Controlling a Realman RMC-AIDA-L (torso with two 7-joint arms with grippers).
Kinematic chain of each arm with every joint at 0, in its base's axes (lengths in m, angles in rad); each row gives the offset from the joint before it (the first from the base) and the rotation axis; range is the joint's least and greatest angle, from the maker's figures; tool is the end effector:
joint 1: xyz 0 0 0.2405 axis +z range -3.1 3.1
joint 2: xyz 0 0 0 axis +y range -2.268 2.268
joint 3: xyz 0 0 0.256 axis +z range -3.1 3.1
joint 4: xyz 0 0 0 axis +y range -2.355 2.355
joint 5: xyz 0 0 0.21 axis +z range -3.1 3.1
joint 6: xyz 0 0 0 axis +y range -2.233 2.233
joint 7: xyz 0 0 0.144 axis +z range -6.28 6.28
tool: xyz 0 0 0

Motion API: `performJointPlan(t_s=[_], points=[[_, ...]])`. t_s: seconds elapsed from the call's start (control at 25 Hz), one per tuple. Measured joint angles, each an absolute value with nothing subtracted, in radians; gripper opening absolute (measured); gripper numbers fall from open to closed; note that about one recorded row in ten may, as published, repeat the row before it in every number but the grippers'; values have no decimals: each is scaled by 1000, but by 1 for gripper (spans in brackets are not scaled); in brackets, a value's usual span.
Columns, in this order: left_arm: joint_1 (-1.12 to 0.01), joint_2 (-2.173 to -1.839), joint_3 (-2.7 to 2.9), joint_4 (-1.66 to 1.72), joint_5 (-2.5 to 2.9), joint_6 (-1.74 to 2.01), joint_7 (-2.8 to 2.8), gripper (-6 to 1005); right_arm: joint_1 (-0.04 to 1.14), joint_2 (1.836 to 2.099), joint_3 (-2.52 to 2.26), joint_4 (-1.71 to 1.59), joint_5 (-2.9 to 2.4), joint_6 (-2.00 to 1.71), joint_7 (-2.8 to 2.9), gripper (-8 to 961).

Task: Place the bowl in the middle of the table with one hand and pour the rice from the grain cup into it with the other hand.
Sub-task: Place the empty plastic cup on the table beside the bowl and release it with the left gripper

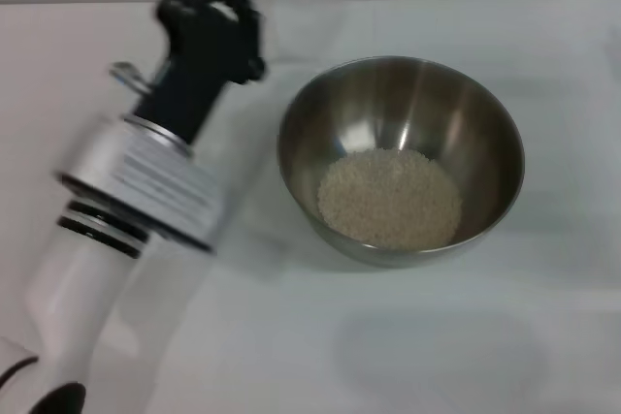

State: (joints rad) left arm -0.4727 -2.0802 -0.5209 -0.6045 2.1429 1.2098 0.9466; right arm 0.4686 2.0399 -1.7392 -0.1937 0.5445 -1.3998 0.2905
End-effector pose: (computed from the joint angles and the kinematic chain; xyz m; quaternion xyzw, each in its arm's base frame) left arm -0.1877 0.3228 -0.0773 -0.7296 0.1770 -0.1972 0.6305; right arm 0.3077 0.3511 0.0714 -0.5580 0.1718 0.4521 0.6743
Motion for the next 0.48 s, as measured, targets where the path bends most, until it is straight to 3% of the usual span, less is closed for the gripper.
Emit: performJointPlan(t_s=[0.48], points=[[-494, -2080, -701, -434, 1979, 929, 220, 71, 460, 2042, -1738, -205, 510, -1417, 292, 783]])
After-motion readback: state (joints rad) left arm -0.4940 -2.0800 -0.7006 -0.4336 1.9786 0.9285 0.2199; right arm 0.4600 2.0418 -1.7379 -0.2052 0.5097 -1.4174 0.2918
